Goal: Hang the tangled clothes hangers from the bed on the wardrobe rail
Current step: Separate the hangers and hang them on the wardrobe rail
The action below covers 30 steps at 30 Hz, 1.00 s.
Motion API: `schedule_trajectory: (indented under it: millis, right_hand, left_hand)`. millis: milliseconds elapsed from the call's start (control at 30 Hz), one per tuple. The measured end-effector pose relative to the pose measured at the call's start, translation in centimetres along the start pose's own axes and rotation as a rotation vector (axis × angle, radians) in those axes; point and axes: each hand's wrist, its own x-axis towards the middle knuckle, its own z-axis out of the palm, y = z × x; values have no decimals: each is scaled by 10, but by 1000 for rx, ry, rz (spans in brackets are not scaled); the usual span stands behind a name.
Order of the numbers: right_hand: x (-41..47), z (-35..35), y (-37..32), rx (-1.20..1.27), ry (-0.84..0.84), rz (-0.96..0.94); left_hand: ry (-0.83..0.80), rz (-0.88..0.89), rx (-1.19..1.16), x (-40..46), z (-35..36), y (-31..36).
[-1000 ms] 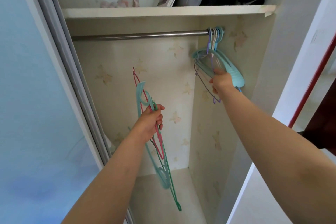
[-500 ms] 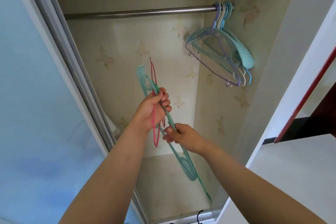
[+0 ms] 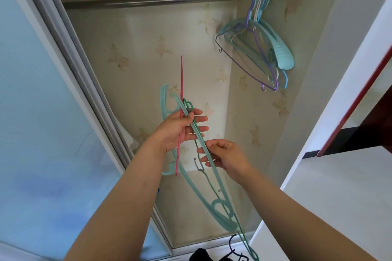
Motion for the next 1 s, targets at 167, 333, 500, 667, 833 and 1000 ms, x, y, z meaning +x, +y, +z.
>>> schedule_trajectory:
  millis: [167,333,500,667,833,1000]
  right_hand:
    - [-1,7,-3,-111,8,-17]
    - [9,-3,-11,-117,120,-84]
    - [19,-26,-42,48,42,1]
    - [19,-44,-56,-168,-22,184]
    - [18,-45,-53,-649,44,37]
    - [15,-53,-73,-693,327,-253]
  left_hand:
    - [39,-18,72,-1,3,-7]
    - [204,-3,23,-2,-7,-10]
    - [236,-16,-123,-2,-19,-21]
    - [284,-24,-71,-4,-21,-29]
    - [391,21,1,-1,-23,-32]
    - [514,27,234,5,-39,-42]
